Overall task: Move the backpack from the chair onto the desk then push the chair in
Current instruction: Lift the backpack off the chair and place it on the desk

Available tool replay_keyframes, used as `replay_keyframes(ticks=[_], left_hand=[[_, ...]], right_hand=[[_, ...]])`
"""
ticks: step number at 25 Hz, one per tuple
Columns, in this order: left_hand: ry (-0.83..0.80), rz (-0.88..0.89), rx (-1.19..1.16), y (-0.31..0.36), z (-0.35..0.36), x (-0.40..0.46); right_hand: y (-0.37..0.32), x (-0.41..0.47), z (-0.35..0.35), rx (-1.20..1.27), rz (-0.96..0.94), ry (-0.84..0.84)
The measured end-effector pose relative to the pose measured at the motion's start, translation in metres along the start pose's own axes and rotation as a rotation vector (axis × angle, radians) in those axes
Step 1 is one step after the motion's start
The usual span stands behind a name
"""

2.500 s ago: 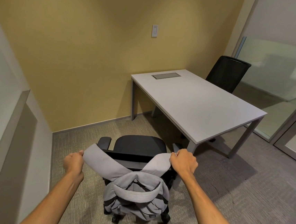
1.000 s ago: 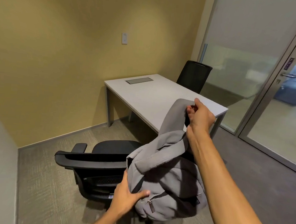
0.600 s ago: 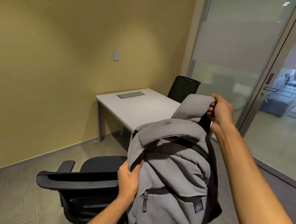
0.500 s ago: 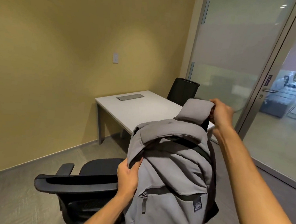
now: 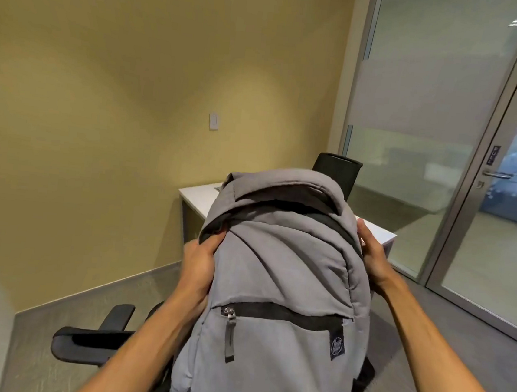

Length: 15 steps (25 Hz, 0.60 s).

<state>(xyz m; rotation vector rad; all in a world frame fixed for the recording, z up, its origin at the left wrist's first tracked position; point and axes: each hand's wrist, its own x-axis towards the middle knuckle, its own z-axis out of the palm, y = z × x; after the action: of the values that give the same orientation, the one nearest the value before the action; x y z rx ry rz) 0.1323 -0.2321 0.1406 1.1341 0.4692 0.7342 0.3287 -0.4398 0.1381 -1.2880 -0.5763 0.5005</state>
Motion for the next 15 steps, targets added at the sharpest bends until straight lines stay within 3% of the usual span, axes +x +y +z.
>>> replay_keyframes(ticks=[4, 8, 12, 15], left_hand=[[-0.059, -0.093, -0.199, 0.038, -0.001, 0.037], [-0.134, -0.117, -0.228, 0.069, 0.005, 0.058], [-0.129, -0.098, -0.179, 0.091, 0.004, 0.08], [-0.128, -0.082, -0.099, 0.11, -0.013, 0.103]], right_hand=[[0.011, -0.012, -0.002, 0.003, 0.039, -0.124], [0.01, -0.014, 0.018, -0.252, -0.077, -0.309], [0.002, 0.008, 0.051, -0.273, -0.208, -0.024], [-0.001, 0.03, 0.078, -0.221, -0.227, 0.036]])
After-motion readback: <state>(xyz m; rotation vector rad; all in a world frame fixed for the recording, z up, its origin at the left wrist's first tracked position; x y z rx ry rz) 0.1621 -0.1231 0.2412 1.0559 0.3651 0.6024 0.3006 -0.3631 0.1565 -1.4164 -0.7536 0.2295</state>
